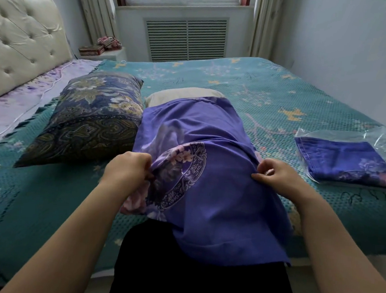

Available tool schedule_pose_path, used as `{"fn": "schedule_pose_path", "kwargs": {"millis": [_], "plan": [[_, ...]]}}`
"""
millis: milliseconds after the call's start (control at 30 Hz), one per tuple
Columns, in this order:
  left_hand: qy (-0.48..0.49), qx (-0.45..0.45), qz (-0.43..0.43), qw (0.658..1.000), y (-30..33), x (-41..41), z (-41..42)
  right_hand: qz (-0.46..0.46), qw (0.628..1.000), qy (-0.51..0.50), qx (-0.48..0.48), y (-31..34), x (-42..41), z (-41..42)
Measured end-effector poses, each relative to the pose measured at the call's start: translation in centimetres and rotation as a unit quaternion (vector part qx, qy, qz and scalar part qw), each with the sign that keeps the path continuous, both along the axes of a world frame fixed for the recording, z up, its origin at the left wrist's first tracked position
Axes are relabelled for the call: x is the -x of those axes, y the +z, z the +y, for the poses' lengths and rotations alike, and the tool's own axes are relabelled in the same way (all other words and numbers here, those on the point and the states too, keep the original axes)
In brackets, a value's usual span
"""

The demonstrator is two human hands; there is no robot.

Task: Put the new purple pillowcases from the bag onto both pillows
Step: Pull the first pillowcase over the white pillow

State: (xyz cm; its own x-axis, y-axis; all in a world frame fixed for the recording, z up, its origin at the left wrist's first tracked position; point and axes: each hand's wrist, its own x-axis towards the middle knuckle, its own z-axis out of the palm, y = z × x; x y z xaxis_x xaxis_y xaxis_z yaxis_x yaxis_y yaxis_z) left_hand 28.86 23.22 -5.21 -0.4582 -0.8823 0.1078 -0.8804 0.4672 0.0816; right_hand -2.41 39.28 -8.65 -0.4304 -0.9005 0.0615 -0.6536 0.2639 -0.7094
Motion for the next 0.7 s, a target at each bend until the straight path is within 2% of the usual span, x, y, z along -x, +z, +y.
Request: {"fn": "schedule_pose_path", "kwargs": {"millis": [67,133,200,233,300,333,367,400,533,567,633,667,700], "plan": [[0.003,0.095,0.043,0.995,0.3,0.2,0.6,0.028,0.997,-0.054,0.04,-0.1,-0.3,0.0],[0.02,0.12,0.148,0.981,0.3,0.4,0.4,0.045,0.988,-0.117,0.095,0.3,-0.9,-0.2],[0.05,0.023,0.306,0.951,-0.1,0.7,-1.0,0.037,0.979,-0.135,0.145,0.8,-1.6,-0.6],[0.07,-0.054,0.385,0.919,-0.5,1.1,-2.1,0.04,0.978,-0.131,0.159,1.1,-2.0,-1.0],[0.094,-0.198,0.511,0.831,-1.4,2.2,-3.1,0.064,0.979,-0.113,0.157,1.3,-2.9,-2.2],[0.091,-0.249,0.552,0.791,-1.9,2.9,-3.4,0.064,0.982,-0.098,0.149,1.3,-3.1,-2.8],[0.075,-0.283,0.571,0.767,-2.2,3.6,-3.7,0.051,0.985,-0.084,0.141,1.3,-3.2,-3.5],[0.051,-0.304,0.57,0.762,-2.0,4.2,-3.8,0.028,0.988,-0.075,0.135,1.5,-2.8,-4.0],[-0.048,-0.341,0.53,0.775,0.8,3.8,-5.2,-0.041,0.982,-0.135,0.128,2.2,0.6,-5.3],[-0.086,-0.359,0.496,0.786,1.5,3.1,-5.7,-0.052,0.983,-0.135,0.113,2.2,1.3,-5.3],[-0.133,-0.39,0.376,0.83,2.1,1.7,-6.5,-0.094,0.991,-0.074,0.059,1.7,1.9,-4.9],[-0.142,-0.377,0.298,0.865,2.0,1.3,-6.7,-0.122,0.992,-0.036,0.022,1.5,1.9,-4.6],[-0.132,-0.327,0.217,0.91,1.7,0.9,-6.8,-0.154,0.988,-0.004,-0.013,1.3,1.8,-4.1]]}}
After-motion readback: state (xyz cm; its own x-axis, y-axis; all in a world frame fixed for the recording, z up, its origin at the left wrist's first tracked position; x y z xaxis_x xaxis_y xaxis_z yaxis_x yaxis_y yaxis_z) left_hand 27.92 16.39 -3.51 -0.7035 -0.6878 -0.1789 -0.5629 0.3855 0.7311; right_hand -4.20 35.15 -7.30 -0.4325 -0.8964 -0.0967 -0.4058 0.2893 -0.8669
